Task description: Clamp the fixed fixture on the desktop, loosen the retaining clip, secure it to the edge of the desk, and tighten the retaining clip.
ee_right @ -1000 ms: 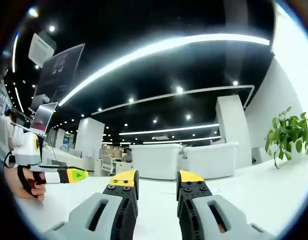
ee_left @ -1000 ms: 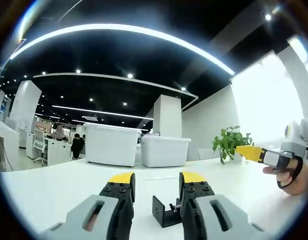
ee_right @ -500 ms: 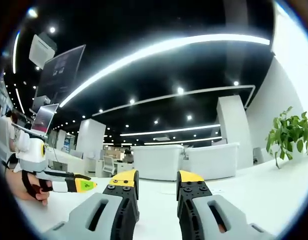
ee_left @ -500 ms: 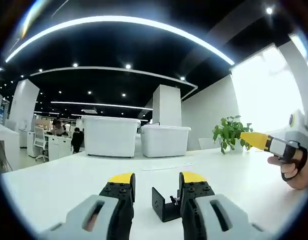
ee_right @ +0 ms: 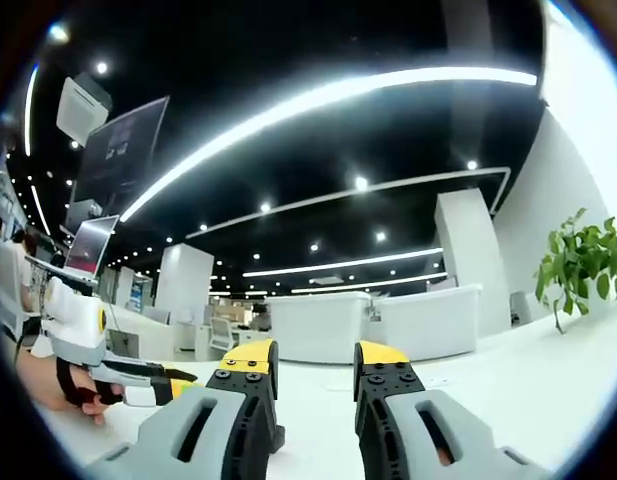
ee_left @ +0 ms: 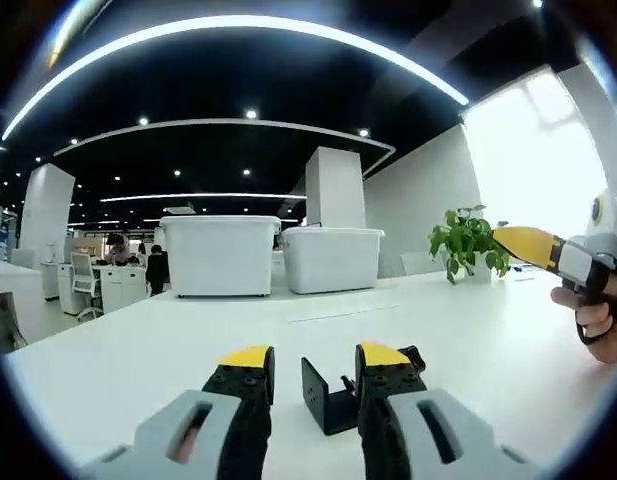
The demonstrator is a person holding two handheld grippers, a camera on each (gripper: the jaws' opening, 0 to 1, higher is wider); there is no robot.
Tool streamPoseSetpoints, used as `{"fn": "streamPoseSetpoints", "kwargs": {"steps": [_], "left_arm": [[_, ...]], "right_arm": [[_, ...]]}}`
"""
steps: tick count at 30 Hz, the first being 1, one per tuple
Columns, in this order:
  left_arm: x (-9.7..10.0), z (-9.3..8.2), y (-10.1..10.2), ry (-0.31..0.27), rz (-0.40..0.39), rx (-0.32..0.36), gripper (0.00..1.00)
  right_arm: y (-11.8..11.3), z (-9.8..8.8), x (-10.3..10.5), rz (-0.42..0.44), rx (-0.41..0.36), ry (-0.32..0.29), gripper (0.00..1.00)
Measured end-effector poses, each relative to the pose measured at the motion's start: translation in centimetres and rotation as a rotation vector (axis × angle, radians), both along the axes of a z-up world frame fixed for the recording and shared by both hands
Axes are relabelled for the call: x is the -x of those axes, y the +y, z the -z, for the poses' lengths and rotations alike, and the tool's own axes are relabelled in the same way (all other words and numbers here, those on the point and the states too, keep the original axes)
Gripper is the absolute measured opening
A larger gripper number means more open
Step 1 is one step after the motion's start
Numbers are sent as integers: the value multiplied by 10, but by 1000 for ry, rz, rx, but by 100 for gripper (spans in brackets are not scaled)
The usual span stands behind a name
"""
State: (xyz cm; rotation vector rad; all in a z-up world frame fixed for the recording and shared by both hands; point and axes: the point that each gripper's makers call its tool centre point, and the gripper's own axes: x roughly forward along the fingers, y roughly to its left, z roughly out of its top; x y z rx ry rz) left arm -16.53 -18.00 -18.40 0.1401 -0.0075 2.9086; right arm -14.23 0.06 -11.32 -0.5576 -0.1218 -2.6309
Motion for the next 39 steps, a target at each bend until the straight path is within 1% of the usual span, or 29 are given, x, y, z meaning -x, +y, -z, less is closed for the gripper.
{"fn": "streamPoseSetpoints", "kwargs": {"steps": [1,4,8,13,18,24,26,27,29,35,39], "left_arm": [[1,0,0,1,-3,0,32],[4,5,0,-22,-9,2,32],[8,15,6,-74,4,7,33],[10,18,2,-89,-17,6,32],[14,27,0,-133,-37,25,32],[17,28,-4,-135,-63,21,30],[19,29,-4,-139,-68,34,29],[21,32,-4,-156,-72,36,28],[23,35,-3,-167,-71,41,28],[24,35,-4,-163,-78,60,28],[25,38,-4,-170,-83,77,28]], "right_arm": [[0,0,0,-1,3,0,28],[0,-1,-1,-4,9,-1,28],[2,-2,-1,-8,22,-3,28],[4,-3,0,-11,36,-6,28],[6,-3,1,-12,47,-8,28],[4,-4,1,-17,53,-11,28],[4,-4,1,-19,57,-11,27],[4,-4,2,-20,57,-14,27],[4,-4,2,-20,60,-14,27],[5,-5,2,-23,69,-17,27],[5,-6,2,-26,76,-17,27]]}}
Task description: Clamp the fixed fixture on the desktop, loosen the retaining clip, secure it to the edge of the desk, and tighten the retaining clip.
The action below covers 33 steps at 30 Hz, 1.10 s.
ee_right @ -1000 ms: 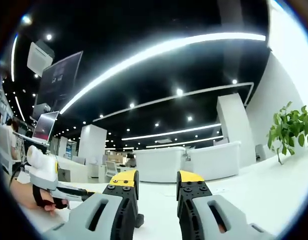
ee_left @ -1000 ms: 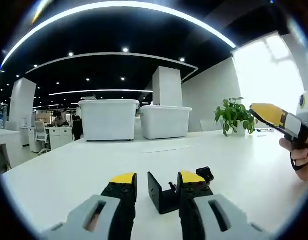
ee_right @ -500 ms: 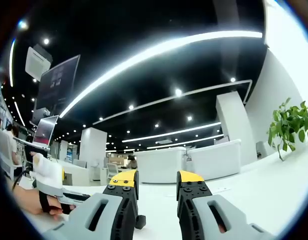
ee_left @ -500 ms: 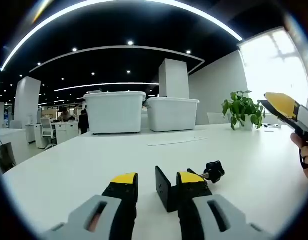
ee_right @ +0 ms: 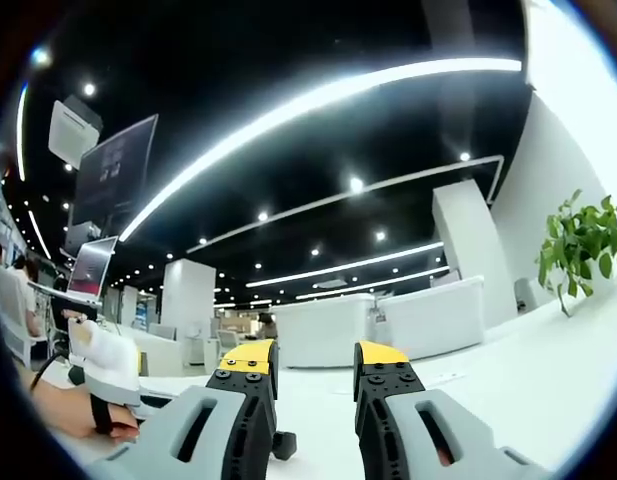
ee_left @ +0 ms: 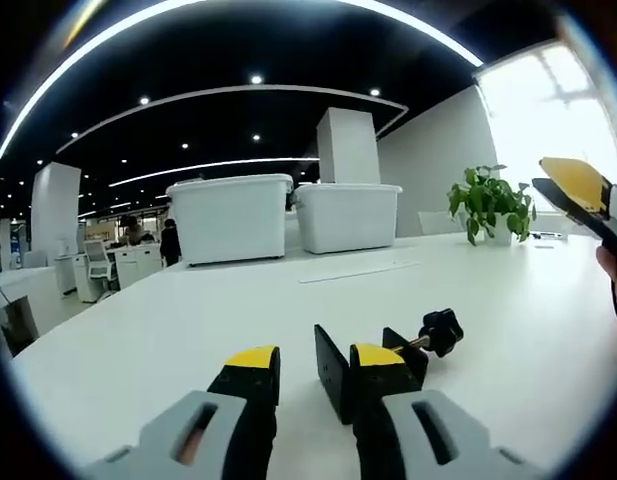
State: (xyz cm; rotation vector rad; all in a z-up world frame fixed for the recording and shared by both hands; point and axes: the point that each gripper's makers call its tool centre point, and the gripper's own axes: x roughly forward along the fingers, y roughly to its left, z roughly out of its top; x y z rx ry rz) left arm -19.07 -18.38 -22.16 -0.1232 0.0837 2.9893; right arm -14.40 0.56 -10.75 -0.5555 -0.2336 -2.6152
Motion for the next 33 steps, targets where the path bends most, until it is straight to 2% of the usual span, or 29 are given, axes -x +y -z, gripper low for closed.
{"fn": "streamPoseSetpoints", "kwargs": {"steps": [9,15,25,33], "left_arm": [[2,3,-1,-13,-3,5,27],[2,3,3,-18,16,6,17],[3,4,4,-21,20,8,13],[3,4,7,-30,29,-16,9]], "right_arm": [[1,0,1,3,5,-4,27],[1,0,1,5,1,-3,27],[1,2,1,6,-4,-9,27],[-3,6,1,4,-28,-20,27]]}}
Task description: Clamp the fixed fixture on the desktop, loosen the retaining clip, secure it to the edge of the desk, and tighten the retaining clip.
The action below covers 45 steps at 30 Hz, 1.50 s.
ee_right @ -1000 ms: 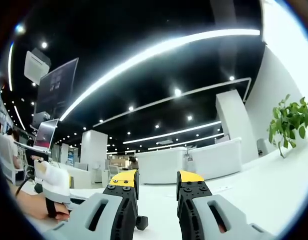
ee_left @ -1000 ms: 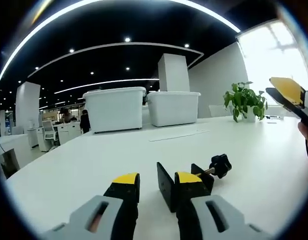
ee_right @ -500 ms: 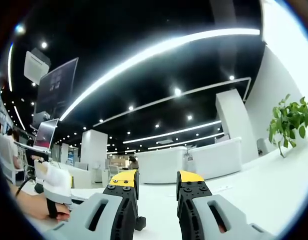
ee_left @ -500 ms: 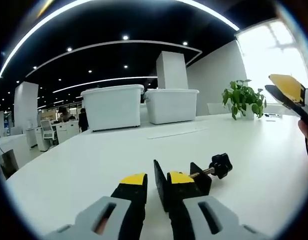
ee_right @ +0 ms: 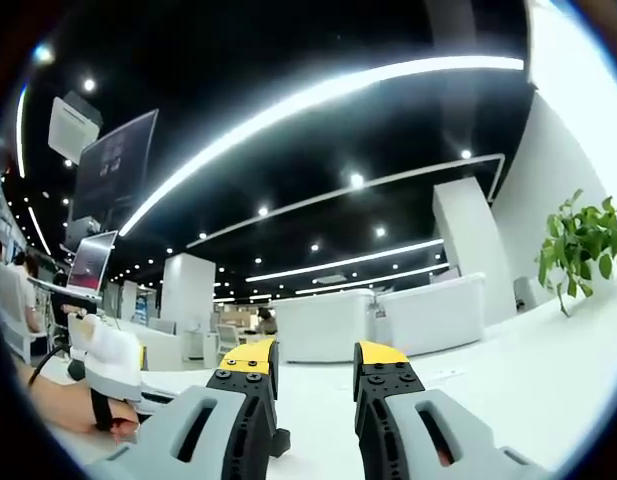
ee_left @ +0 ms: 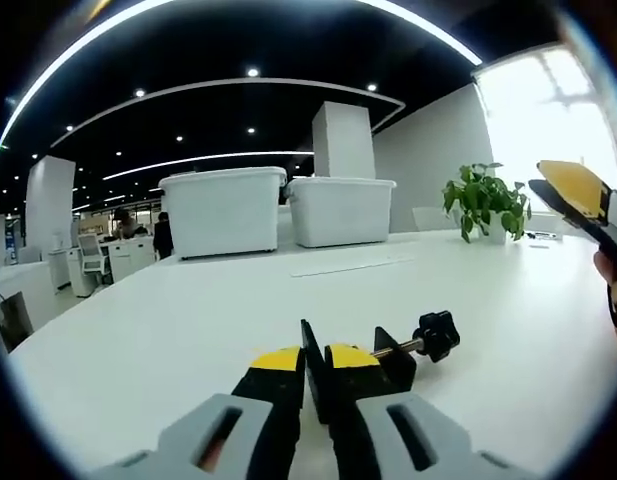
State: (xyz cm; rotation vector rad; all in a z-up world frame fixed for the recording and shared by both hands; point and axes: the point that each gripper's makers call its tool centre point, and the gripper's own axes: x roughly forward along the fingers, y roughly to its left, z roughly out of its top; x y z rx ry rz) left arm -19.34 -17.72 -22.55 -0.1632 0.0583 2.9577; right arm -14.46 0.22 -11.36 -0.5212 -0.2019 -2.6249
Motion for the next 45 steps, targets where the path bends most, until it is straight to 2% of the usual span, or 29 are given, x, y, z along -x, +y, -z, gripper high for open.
{"fn": "streamPoseSetpoints", "kwargs": {"steps": [6,10,12,14,16,18,20,21,22,23,24,26,30,31,32,33,34,36,41,45], "left_arm": [[0,1,0,-2,4,5,9],[0,1,-1,-4,4,10,7],[0,1,-2,-5,1,10,6],[0,1,-3,-7,-1,5,5],[0,1,-3,-8,2,6,4],[0,1,-3,-6,5,11,4],[0,1,-3,-6,6,12,4],[1,1,-3,-5,7,16,4],[1,1,-3,-4,8,17,4],[1,1,-3,-4,8,16,4],[1,1,-3,-5,8,16,4],[1,1,-3,-4,10,18,4],[0,1,-3,-3,11,20,4],[0,1,-3,-3,10,20,4],[0,1,-3,-3,10,19,4],[0,1,-3,-2,10,20,4],[0,1,-3,-2,10,21,5],[0,1,-3,-2,9,22,4],[-2,1,-2,0,11,23,4],[-3,1,-2,1,12,24,5]], "right_arm": [[-6,4,0,-18,-22,-11,27],[-8,13,6,-44,2,-70,27],[-12,24,10,-81,25,-139,27],[-15,31,16,-102,38,-179,27],[-20,39,27,-147,32,-233,27],[-28,46,33,-190,-6,-250,26],[-36,62,40,-246,12,-342,25],[-43,75,43,-297,50,-443,24],[-48,79,43,-333,60,-480,22],[-54,80,45,-370,46,-486,19],[-56,82,49,-372,51,-507,17],[-67,82,52,-419,-22,-485,16],[-86,85,46,-541,40,-582,11],[-91,88,42,-576,50,-591,10],[-94,98,36,-600,-13,-594,10],[-95,97,35,-589,-26,-598,9],[-99,95,30,-607,-33,-576,8],[-101,99,28,-582,-101,-535,9],[-99,99,29,-574,-92,-536,9],[-97,100,28,-567,-118,-508,9]]}}
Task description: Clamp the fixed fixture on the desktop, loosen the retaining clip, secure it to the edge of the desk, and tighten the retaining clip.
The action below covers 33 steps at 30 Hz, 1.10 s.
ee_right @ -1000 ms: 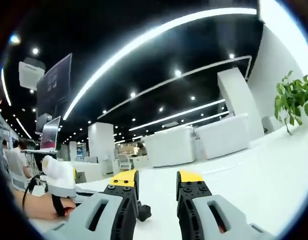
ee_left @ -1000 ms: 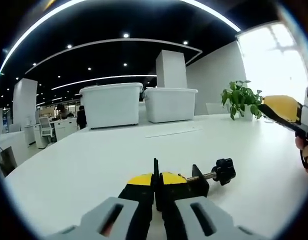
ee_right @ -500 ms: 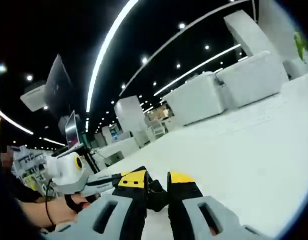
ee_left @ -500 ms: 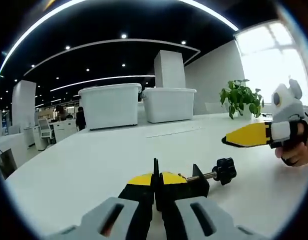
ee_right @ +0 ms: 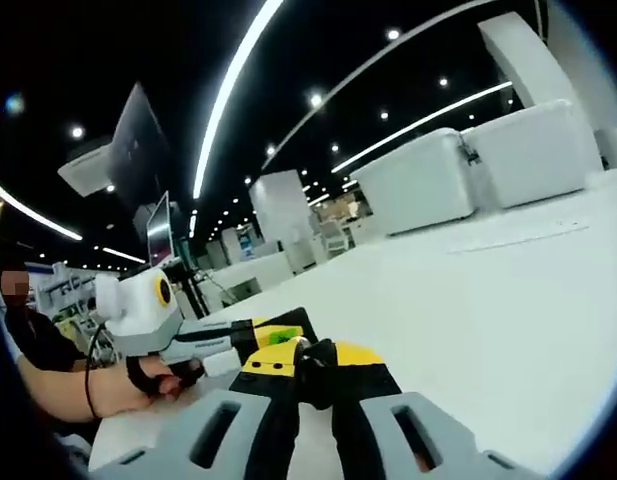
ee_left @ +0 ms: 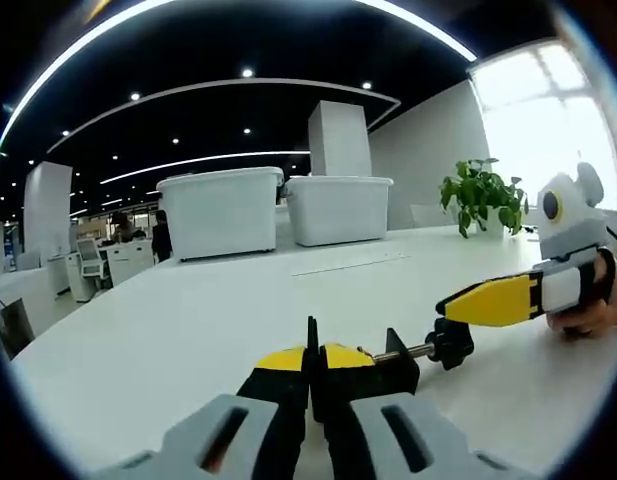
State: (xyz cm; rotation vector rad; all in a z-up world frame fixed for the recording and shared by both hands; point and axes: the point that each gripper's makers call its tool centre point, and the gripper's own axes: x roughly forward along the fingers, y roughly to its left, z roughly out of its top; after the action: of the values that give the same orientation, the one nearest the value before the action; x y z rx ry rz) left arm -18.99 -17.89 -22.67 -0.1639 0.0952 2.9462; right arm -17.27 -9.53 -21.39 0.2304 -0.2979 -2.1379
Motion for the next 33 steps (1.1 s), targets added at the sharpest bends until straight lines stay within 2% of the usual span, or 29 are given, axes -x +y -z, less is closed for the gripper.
{"fn": "streamPoseSetpoints", "kwargs": {"steps": [3,4,8,14,17,19,21,23,27,29,30,31,32,33], "left_arm": [[-1,0,1,-1,0,-1,5],[-1,0,1,-1,0,-1,5],[-2,1,1,0,1,-2,5],[-3,1,2,0,2,-1,4],[-2,1,2,2,3,2,5],[-2,2,2,2,3,2,5],[-1,2,2,3,3,2,5],[-1,2,1,3,3,2,5],[1,2,1,3,2,1,5],[1,2,1,3,3,1,5],[1,2,1,2,2,0,5],[1,2,0,2,1,0,5],[1,3,0,2,1,-1,5],[1,3,0,1,0,-2,5]], "right_arm": [[0,0,0,-1,-4,4,11],[1,1,0,1,-7,6,15],[-3,13,2,-2,-78,1,23],[-2,11,3,0,-51,-15,22],[-2,10,3,2,-59,3,21],[-3,8,2,-3,-72,51,19],[-4,4,-1,-10,-103,136,17],[-4,3,-2,-2,-135,181,16],[-4,3,-1,1,-149,201,16],[-4,3,-2,0,-173,237,15],[-5,2,-3,2,-202,283,15],[-6,2,-4,3,-217,301,15],[-6,1,-6,5,-255,358,14],[-5,-4,-4,30,-287,430,9]]}}
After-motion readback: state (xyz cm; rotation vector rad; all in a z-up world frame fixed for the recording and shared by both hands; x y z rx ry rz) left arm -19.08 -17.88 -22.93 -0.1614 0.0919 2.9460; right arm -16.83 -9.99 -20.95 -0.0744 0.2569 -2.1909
